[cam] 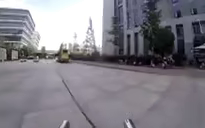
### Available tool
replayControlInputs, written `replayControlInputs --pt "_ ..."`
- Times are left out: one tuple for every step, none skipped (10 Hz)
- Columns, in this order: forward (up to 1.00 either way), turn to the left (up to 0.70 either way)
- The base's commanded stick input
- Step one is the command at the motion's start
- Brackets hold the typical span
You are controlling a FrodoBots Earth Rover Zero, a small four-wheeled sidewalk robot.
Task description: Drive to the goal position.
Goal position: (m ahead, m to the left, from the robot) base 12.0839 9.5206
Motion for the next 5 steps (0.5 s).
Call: replayControlInputs --pt "0.70 -0.12" --pt "0.70 -0.14" --pt "0.65 -0.17" --pt "0.52 -0.24" --pt "0.45 -0.27"
